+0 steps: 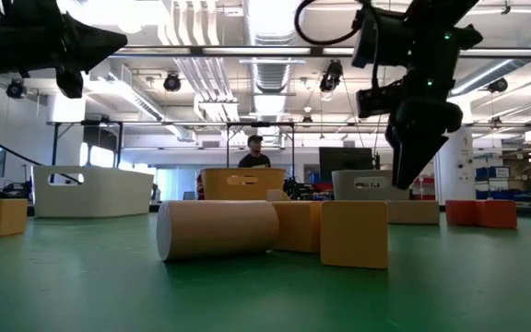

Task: Sort & place blocks by color
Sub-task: Put the brown block into the yellow bin

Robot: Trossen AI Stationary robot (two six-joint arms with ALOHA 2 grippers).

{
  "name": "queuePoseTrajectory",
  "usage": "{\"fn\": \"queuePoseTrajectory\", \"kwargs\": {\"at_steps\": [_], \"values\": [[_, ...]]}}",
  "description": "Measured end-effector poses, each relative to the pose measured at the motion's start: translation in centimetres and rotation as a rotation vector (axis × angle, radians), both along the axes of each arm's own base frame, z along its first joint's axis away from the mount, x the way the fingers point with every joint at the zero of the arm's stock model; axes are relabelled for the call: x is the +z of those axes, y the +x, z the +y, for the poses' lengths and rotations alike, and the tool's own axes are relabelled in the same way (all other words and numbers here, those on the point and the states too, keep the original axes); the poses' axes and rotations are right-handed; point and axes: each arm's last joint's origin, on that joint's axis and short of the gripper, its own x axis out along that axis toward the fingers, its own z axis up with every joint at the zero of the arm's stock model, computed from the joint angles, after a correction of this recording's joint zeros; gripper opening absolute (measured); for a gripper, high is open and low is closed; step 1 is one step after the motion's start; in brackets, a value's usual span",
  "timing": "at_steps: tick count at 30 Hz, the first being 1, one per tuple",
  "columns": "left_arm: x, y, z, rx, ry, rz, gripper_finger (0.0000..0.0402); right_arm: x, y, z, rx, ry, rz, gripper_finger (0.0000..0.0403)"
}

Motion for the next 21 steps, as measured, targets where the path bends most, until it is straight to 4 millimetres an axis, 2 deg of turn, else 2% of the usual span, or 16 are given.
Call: {"fn": "queuePoseTrajectory", "kwargs": {"at_steps": [9, 21], "values": [[0.0, 0.0, 0.0, 0.009, 0.021, 0.007, 0.0, -1.7, 1.8, -0.1, 0.038, -0.005, 0.073, 0.0258], [0.1, -0.1, 0.0, 0.01, 0.018, 0.004, 0.0, -3.2, 2.2, -0.1, 0.061, -0.006, 0.132, 0.0202]]}}
